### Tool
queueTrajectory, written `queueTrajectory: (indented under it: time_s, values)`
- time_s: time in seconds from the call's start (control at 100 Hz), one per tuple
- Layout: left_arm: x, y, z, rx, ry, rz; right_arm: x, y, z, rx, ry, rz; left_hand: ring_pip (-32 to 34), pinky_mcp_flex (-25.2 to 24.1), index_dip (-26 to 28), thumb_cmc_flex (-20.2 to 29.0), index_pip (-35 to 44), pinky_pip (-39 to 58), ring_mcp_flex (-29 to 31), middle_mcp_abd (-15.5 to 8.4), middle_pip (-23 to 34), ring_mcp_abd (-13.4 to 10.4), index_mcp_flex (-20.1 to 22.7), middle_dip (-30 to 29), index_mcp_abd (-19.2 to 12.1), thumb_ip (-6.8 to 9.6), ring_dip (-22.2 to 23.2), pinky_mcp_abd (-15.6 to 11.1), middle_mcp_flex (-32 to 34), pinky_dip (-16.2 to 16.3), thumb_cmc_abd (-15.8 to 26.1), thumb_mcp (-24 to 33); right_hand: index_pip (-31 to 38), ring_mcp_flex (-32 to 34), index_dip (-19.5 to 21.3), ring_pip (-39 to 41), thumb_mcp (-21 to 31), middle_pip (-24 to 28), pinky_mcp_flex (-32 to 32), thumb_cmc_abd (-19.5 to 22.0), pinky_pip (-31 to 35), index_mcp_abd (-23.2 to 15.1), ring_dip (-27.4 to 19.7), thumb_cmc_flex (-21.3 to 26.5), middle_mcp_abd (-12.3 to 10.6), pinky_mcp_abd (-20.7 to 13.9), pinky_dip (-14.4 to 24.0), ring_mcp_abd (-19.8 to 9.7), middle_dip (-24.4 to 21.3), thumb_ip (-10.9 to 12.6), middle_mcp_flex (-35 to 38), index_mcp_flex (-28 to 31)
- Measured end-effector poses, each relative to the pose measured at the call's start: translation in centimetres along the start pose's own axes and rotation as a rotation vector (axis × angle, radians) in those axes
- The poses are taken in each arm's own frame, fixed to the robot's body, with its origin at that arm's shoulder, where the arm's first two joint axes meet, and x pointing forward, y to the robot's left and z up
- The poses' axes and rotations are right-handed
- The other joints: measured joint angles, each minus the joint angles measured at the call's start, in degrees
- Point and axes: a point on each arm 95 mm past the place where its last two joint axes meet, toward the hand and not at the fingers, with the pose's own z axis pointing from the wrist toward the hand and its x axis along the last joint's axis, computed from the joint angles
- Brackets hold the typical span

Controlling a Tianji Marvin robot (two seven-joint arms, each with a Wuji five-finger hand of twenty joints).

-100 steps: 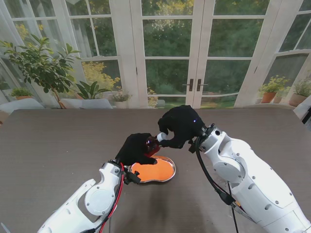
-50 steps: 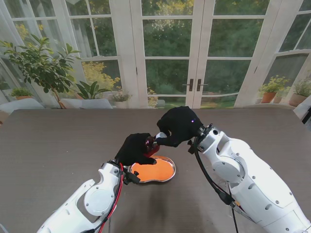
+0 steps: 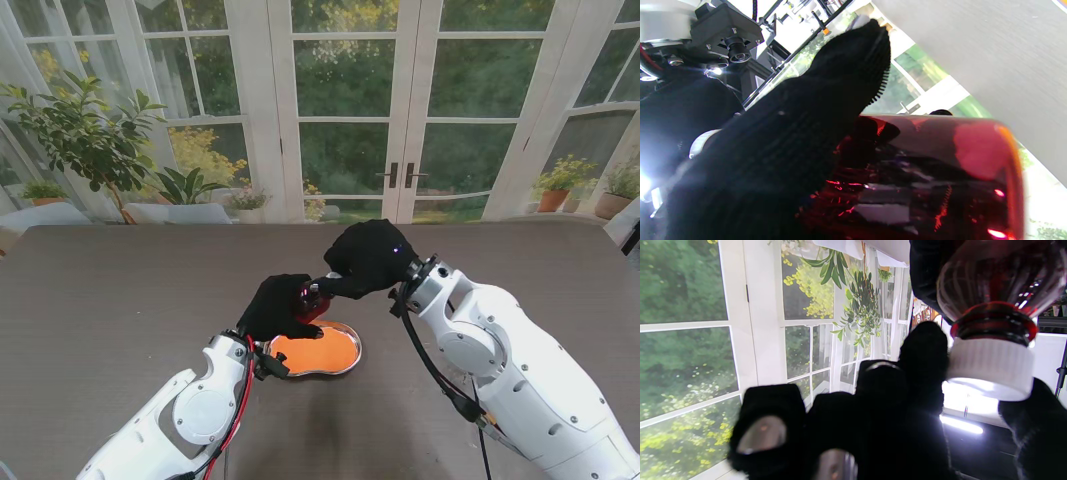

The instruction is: Collect the cotton balls from the tray into a sample bottle

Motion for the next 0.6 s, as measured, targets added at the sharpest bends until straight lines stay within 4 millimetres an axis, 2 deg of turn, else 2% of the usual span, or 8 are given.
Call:
queueTrajectory:
  time_s: [0.12, 0.2, 0.26, 0.31, 0.39, 0.47, 0.52, 0.6]
  values:
    - [0.0, 0.0, 0.0, -0.001, 0.000, 0.000, -0.1, 0.1, 0.0, 0.000, -0.003, -0.003, 0.0, 0.0, 0.0, 0.0, 0.0, 0.0, 0.0, 0.0, 0.0, 0.0, 0.0, 0.0, 0.0, 0.00, 0.0, 0.0, 0.0, 0.0, 0.0, 0.0, -3.1, 0.0, -1.3, -0.1, -3.3, -2.3, -0.7, 0.0, 0.0, 0.0, -0.1, 0.0, 0.0, 0.0, 0.0, 0.0, -0.8, 0.6, 0.0, 0.0]
    - [0.0, 0.0, 0.0, -0.002, 0.000, 0.000, -0.2, 0.2, -0.1, -0.001, -0.008, -0.005, 0.0, 0.0, 0.0, 0.0, 0.0, 0.0, 0.0, 0.0, 0.0, 0.0, 0.0, 0.0, 0.0, 0.00, 0.0, 0.0, 0.0, 0.0, 0.0, 0.0, -10.3, 0.0, -3.5, -1.7, -8.1, -7.4, -3.0, 0.8, 0.0, 0.0, -1.3, 0.0, 0.0, 0.0, 0.0, 0.0, -1.4, 1.2, 0.1, -0.1]
    - [0.1, 0.0, 0.0, -0.002, 0.001, 0.000, -0.3, 0.4, -0.3, 0.001, -0.017, -0.006, 0.0, 0.0, 0.0, 0.0, 0.0, 0.0, 0.0, 0.0, 0.0, 0.0, 0.0, 0.0, 0.0, 0.00, 0.0, 0.0, 0.0, 0.0, 0.0, 0.0, -16.9, 0.0, -3.6, -4.4, -13.2, -13.1, -5.3, 3.0, -0.1, 0.1, -3.1, 0.0, 0.0, 0.0, 0.1, 0.0, -1.6, 2.4, 0.1, -3.4]
    - [0.1, 0.0, 0.0, -0.002, 0.001, 0.000, -0.4, 0.6, -0.5, 0.010, -0.025, -0.003, 0.0, 0.0, 0.0, 0.0, 0.0, 0.0, 0.0, 0.0, 0.0, 0.0, 0.0, 0.0, 0.0, 0.00, 0.0, 0.0, 0.0, 0.0, 0.0, 0.0, -20.7, 0.0, -3.6, -6.9, -16.1, -16.4, -6.9, 3.6, -0.5, 0.9, -4.6, 0.0, 0.0, 0.0, 0.7, 0.1, -0.9, 2.4, -0.1, -7.4]
    - [0.1, 0.0, 0.1, -0.002, 0.002, -0.001, -0.4, 0.9, -0.7, 0.022, -0.035, 0.011, 0.0, 0.0, 0.0, 0.0, 0.0, 0.0, 0.0, 0.0, 0.0, 0.0, 0.0, 0.0, 0.0, 0.00, 0.0, 0.0, 0.0, 0.0, 0.0, 0.0, -25.6, -0.7, -3.6, -11.7, -17.3, -19.9, -9.1, 3.4, -1.0, 1.9, -7.1, -0.2, 0.1, -0.1, 0.7, 0.1, 0.6, 2.9, -4.0, -14.5]
    - [0.1, 0.1, 0.1, -0.002, 0.002, -0.001, -0.4, 1.2, -0.9, 0.011, -0.037, 0.027, 0.0, 0.0, 0.0, 0.0, 0.0, 0.0, 0.0, 0.0, 0.0, 0.0, 0.0, 0.0, 0.0, 0.00, 0.0, 0.0, 0.0, 0.0, 0.0, 0.0, -27.4, -0.7, -2.8, -15.5, -16.0, -21.1, -10.7, -0.7, -1.5, 2.2, -8.9, -0.6, 0.4, -1.2, 0.8, 0.0, 1.2, 2.9, -7.9, -19.9]
    - [0.1, 0.1, 0.1, -0.002, 0.002, -0.001, -0.5, 1.4, -1.1, -0.005, -0.030, 0.045, 0.0, 0.0, 0.0, 0.0, 0.0, 0.0, 0.0, 0.0, 0.0, 0.0, 0.0, 0.0, 0.0, 0.00, 0.0, 0.0, 0.0, 0.0, 0.0, 0.0, -27.1, -0.7, -2.3, -16.7, -15.9, -21.1, -11.2, -3.4, -1.5, 2.2, -9.1, -0.2, 0.6, -1.3, 1.3, 0.0, 1.2, 2.9, -9.3, -21.1]
    - [0.1, 0.1, 0.1, -0.002, 0.001, -0.001, -0.4, 1.8, -1.2, -0.052, 0.006, 0.061, 0.0, 0.0, 0.0, 0.0, 0.0, 0.0, 0.0, 0.0, 0.0, 0.0, 0.0, 0.0, 0.0, 0.00, 0.0, 0.0, 0.0, 0.0, 0.0, 0.0, -26.2, -0.8, -2.2, -18.3, -15.2, -20.9, -11.7, -7.8, -1.6, 1.4, -10.1, 3.0, 0.6, -1.3, 1.4, -0.2, 1.2, 2.9, -11.5, -21.8]
